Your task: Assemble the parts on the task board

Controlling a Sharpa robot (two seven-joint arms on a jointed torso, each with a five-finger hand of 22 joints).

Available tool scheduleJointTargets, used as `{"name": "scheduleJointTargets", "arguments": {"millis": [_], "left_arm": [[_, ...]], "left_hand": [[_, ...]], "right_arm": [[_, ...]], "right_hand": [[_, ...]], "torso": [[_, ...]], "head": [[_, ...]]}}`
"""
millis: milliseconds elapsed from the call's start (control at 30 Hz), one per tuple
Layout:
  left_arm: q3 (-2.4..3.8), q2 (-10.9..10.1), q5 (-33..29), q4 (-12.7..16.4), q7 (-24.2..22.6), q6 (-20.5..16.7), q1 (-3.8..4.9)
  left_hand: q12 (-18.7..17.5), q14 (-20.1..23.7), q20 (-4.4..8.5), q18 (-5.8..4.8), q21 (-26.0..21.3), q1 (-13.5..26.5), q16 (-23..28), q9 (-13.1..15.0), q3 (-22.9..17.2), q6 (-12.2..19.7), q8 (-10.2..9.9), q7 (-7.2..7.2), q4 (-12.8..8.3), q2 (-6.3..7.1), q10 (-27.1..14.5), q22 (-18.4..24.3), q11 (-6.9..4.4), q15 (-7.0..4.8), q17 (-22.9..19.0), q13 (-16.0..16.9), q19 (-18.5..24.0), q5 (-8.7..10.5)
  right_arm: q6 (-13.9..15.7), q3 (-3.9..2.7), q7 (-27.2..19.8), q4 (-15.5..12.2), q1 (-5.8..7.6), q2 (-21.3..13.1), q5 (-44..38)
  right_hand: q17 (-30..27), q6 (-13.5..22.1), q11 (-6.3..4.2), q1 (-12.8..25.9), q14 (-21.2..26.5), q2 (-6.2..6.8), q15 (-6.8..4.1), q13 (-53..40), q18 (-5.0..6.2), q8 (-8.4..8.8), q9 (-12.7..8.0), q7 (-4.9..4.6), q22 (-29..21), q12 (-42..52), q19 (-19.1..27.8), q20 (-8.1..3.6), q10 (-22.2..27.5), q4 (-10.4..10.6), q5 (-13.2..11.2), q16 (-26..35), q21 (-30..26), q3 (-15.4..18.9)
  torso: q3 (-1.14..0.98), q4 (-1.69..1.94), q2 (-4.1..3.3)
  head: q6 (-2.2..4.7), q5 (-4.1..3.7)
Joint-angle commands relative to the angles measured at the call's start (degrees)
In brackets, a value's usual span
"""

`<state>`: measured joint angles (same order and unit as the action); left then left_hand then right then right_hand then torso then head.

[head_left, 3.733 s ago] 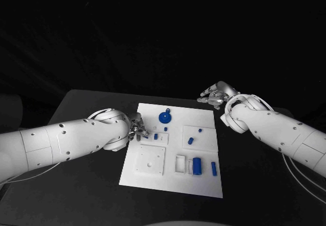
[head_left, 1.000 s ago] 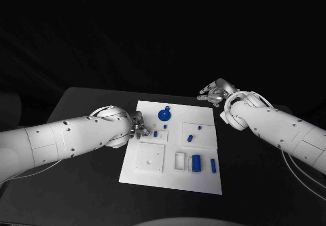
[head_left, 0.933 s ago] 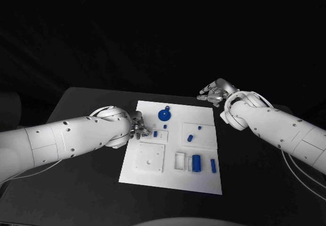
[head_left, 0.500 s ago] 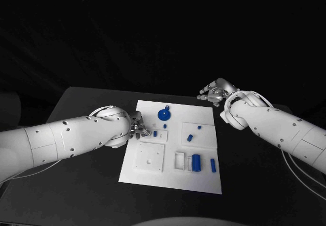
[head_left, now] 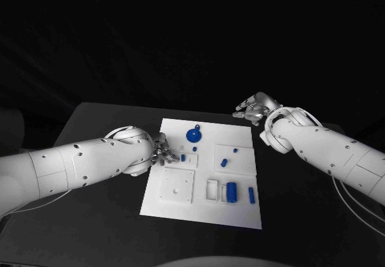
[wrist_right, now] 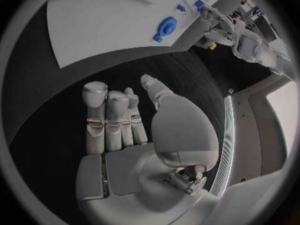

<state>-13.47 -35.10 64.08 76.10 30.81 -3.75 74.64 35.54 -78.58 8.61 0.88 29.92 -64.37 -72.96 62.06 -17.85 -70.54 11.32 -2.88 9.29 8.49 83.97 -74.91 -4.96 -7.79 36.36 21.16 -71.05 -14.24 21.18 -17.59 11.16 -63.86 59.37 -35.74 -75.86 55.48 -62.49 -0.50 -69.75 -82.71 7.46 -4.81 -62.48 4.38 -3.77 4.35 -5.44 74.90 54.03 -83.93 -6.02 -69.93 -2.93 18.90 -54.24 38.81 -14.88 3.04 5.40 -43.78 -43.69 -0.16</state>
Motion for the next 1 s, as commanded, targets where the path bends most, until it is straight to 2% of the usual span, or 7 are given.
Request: {"name": "scheduleJointTargets", "arguments": {"millis": [33,67,167,433,733,867,1000], "left_arm": [[-0.20,0.10,-0.07,-0.04,0.25,1.80,-0.34],[-0.20,0.09,-0.04,-0.05,0.26,1.81,-0.34],[-0.20,0.06,0.05,-0.09,0.30,1.79,-0.34],[-0.18,-0.26,0.15,0.14,0.18,1.81,-0.33],[-0.09,-1.53,0.16,1.35,0.18,1.97,-0.33],[0.37,-2.91,0.12,2.84,0.07,1.91,-0.30],[1.41,-4.10,-0.12,4.23,0.07,1.75,-0.22]], "left_hand": [[-0.08,0.07,0.16,-0.44,-0.28,0.09,0.42,0.15,0.55,-0.23,0.38,0.22,1.24,0.98,2.83,-1.08,-0.12,-0.28,-0.18,-0.09,-0.38,1.97],[-0.09,0.13,0.15,-0.44,-0.31,0.46,0.51,0.20,0.89,-0.33,0.44,0.26,1.77,1.30,2.83,-1.07,-0.09,-0.26,-0.36,-0.10,-0.37,4.23],[-0.15,0.14,0.14,-0.44,-0.37,0.71,0.58,0.35,1.19,-0.44,0.56,0.35,2.85,1.92,2.83,-1.06,-0.04,-0.25,-0.48,-0.12,-0.38,6.84],[-0.25,0.25,0.11,-0.45,-0.55,1.19,0.75,0.66,2.03,-0.43,0.68,0.51,3.82,3.02,2.83,-1.06,0.06,-0.21,-0.81,-0.16,-0.40,10.04],[-0.36,0.35,0.08,-0.45,-0.64,1.25,0.85,0.80,2.44,-0.31,0.71,0.59,3.65,3.48,2.82,-1.06,0.11,-0.17,-1.01,-0.18,-0.37,10.79],[-0.78,0.74,0.03,-0.46,-0.93,1.50,1.35,0.89,3.25,-0.01,0.63,0.76,3.14,4.04,2.83,-1.01,0.25,-0.09,-1.81,-0.35,-0.20,11.26],[-1.87,1.61,0.13,-0.64,-1.47,1.75,2.58,-0.29,4.30,1.10,-0.36,1.27,2.66,4.63,2.81,-0.87,0.53,-0.03,-3.62,-0.94,0.17,11.48]], "right_arm": [[0.02,-0.02,-0.46,-0.01,-0.03,0.00,-0.24],[0.03,-0.02,-0.46,-0.01,-0.03,0.00,-0.24],[0.05,-0.02,-0.46,0.00,-0.03,-0.01,-0.24],[0.08,-0.02,-0.44,-0.02,-0.07,-0.10,-0.24],[0.08,-0.01,-0.43,-0.07,-0.16,-0.26,-0.24],[0.11,-0.01,-0.41,-0.09,-0.23,-0.38,-0.24],[0.14,-0.01,-0.39,-0.11,-0.29,-0.52,-0.24]], "right_hand": [[-0.23,0.42,-0.08,0.37,0.09,0.02,0.27,0.11,0.36,0.17,-0.04,0.03,3.31,-0.38,-3.13,0.27,0.36,-0.22,0.31,0.61,-0.49,0.27],[-0.23,0.42,-0.08,0.37,0.09,0.02,0.27,0.11,0.36,0.17,-0.04,0.03,3.31,-0.38,-3.13,0.27,0.36,-0.22,0.31,0.61,-0.49,0.27],[-0.38,0.48,-0.08,0.36,0.11,0.05,0.27,0.20,0.36,0.16,-0.05,0.02,3.24,-0.47,-3.13,0.27,0.40,-0.23,0.30,0.80,-0.65,0.30],[-0.38,0.48,-0.08,0.36,0.11,0.05,0.27,0.20,0.36,0.16,-0.05,0.02,3.24,-0.47,-3.13,0.27,0.40,-0.23,0.30,0.80,-0.65,0.30],[-0.57,0.55,-0.06,0.37,0.09,0.08,0.27,0.27,0.37,0.16,-0.03,0.01,3.07,-0.49,-3.15,0.27,0.40,-0.21,0.38,1.06,-0.94,0.43],[-0.57,0.55,-0.06,0.37,0.09,0.08,0.27,0.27,0.37,0.16,-0.03,0.01,3.07,-0.49,-3.15,0.27,0.40,-0.21,0.38,1.06,-0.94,0.43],[-0.57,0.55,-0.06,0.37,0.09,0.08,0.27,0.27,0.37,0.16,-0.03,0.01,3.07,-0.49,-3.15,0.27,0.40,-0.21,0.38,1.06,-0.94,0.43]], "torso": [[0.01,0.00,0.00],[0.01,-0.01,0.00],[0.01,-0.01,0.00],[-0.03,0.01,0.03],[-0.03,-0.01,0.03],[0.01,0.03,0.06],[-0.01,0.06,0.06]], "head": [[-0.07,-0.05],[-0.07,-0.06],[-0.07,-0.06],[-0.09,-0.12],[0.03,-0.25],[0.17,-0.56],[0.40,-0.78]]}}
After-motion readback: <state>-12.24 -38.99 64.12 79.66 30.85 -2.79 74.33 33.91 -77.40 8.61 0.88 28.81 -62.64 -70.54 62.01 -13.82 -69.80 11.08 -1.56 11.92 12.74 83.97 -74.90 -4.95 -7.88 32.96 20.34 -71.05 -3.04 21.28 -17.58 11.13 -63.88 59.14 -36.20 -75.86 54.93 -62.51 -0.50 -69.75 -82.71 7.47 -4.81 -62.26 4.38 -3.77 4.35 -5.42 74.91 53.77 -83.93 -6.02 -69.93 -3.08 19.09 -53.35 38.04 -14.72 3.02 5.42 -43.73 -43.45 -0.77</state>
